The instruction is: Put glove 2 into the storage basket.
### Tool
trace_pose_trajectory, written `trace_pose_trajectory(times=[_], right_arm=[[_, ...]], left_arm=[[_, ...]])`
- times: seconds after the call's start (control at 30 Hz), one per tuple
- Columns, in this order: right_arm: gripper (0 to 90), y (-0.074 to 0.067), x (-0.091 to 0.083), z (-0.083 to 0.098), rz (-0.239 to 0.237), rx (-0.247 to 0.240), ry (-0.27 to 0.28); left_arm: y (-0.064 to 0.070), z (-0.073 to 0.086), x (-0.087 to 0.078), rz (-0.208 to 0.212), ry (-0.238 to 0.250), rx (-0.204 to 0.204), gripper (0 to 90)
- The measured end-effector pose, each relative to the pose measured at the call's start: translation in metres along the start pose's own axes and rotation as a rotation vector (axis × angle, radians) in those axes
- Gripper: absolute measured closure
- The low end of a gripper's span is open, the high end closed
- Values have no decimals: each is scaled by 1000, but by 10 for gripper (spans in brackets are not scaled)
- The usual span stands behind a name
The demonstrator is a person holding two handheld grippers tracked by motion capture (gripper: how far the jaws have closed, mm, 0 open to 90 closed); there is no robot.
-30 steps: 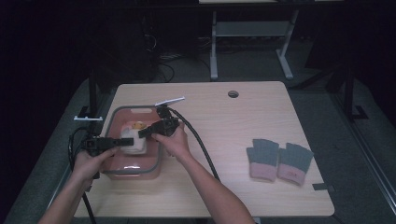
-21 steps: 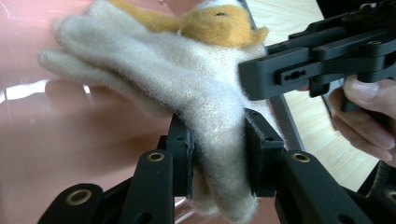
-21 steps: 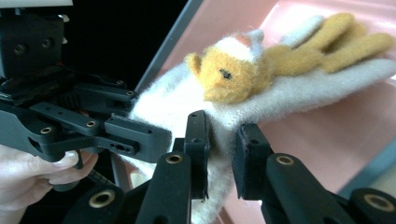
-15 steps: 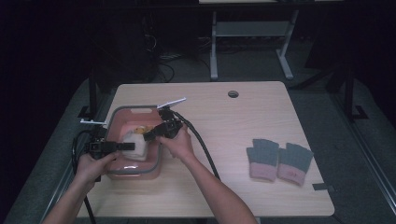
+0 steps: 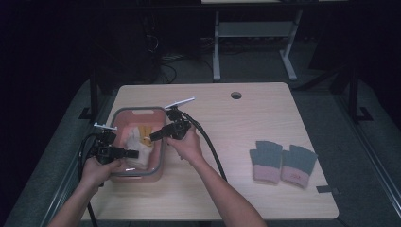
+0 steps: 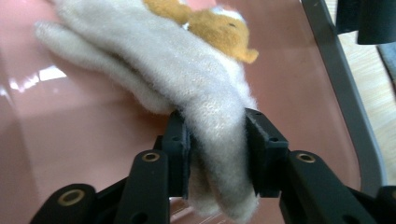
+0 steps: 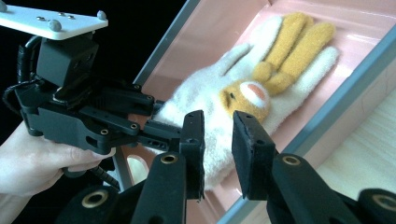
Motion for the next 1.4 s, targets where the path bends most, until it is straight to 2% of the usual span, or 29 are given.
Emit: trace_pose_trajectory(times=[0.07,0.13,0.33,0.43,0.5,0.6,0.8,0.9,1.0,1.13,1.4], right_arm=[[739,1,-2,1,-1,1,2],[738,2,-3,1,-4,-3,3],[735,4,-13,3,-13,-1,15],[734,4,-18,3,-13,-3,20],[734,5,-21,4,-14,-4,28],[734,7,-25,6,-17,3,31],[721,11,-32,8,-24,9,35],[720,12,-35,8,-22,7,41],[719,14,-38,9,-25,10,43],[719,16,-39,10,-26,12,39],[706,18,-44,11,-31,14,46]], left_arm=[[-1,0,-2,-50,-15,26,582],[-1,-2,-3,-62,-5,17,563],[-1,-9,-10,-101,-1,33,547],[-4,-14,-17,-118,17,32,546],[-6,-17,-22,-144,37,30,547],[-4,-18,-21,-137,21,42,576],[1,-17,-6,-128,-33,78,629],[-2,-17,1,-148,-77,100,647],[-4,-17,8,-159,-109,108,645],[-6,-15,15,-165,-127,88,632],[-3,-19,1,-133,-65,69,595]])
Point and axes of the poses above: each handheld gripper's, and its own axes: x roughly forward along the jaws, z roughly out of its underside, y roughly to its right, the point moved 4 cm from there along x, roughly forward along the jaws, and after that the axes turned 10 degrees about x, right-handed, at the moved point
